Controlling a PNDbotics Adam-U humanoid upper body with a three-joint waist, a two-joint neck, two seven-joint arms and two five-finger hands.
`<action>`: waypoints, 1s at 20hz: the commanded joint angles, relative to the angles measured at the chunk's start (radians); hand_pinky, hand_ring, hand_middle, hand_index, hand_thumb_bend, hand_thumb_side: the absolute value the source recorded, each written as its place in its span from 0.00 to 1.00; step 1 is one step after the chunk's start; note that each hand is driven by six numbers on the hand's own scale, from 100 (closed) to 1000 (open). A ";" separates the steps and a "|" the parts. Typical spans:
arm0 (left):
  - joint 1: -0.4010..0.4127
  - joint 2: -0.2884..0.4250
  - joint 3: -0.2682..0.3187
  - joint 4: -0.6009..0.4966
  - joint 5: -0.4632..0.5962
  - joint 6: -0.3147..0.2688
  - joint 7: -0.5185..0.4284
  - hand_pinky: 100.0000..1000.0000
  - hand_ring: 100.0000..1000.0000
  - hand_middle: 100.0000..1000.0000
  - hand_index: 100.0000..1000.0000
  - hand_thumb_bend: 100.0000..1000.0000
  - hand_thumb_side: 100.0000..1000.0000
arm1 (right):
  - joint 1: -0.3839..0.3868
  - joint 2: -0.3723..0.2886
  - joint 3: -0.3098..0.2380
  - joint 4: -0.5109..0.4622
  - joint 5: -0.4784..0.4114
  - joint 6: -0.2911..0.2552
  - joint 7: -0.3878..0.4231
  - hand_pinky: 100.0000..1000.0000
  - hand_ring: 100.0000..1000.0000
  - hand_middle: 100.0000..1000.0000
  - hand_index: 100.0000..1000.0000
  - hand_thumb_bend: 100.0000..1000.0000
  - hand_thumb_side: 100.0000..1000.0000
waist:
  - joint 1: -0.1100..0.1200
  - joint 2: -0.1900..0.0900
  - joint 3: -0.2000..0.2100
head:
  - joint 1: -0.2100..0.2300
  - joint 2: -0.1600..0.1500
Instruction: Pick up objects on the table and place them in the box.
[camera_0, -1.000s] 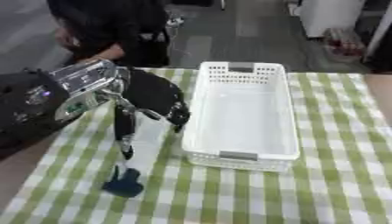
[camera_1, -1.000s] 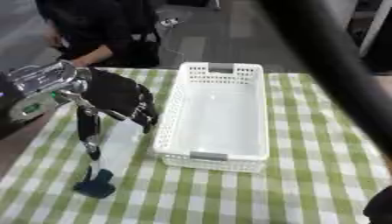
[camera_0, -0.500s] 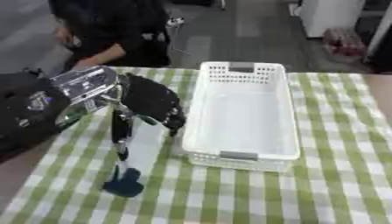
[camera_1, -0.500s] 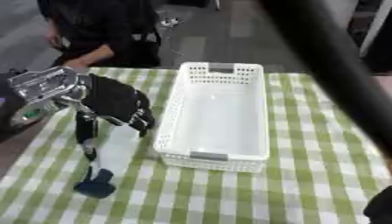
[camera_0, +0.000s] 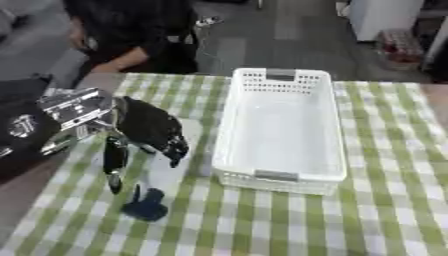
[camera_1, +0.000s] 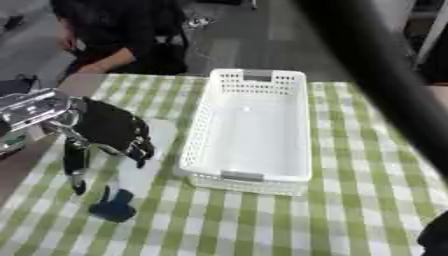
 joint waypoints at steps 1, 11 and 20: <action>-0.004 0.040 0.024 -0.013 -0.021 -0.121 -0.091 0.71 0.66 0.70 0.72 0.91 0.33 | 0.002 -0.015 0.001 -0.014 0.013 -0.117 0.107 0.19 0.41 0.38 0.49 0.00 1.00 | -0.004 -0.006 0.003 | 0.000 -0.011; -0.030 -0.004 -0.008 0.027 -0.133 -0.121 -0.008 0.74 0.74 0.78 0.79 0.84 0.26 | -0.004 -0.002 0.009 -0.014 0.035 -0.116 0.093 0.19 0.41 0.38 0.49 0.00 1.00 | -0.011 0.007 0.002 | 0.007 -0.012; -0.044 -0.019 -0.018 0.049 -0.314 -0.121 0.180 0.76 0.79 0.85 0.85 0.74 0.23 | -0.015 0.012 0.016 -0.014 0.048 -0.115 0.087 0.19 0.41 0.38 0.49 0.00 1.00 | -0.017 0.024 -0.010 | 0.010 -0.029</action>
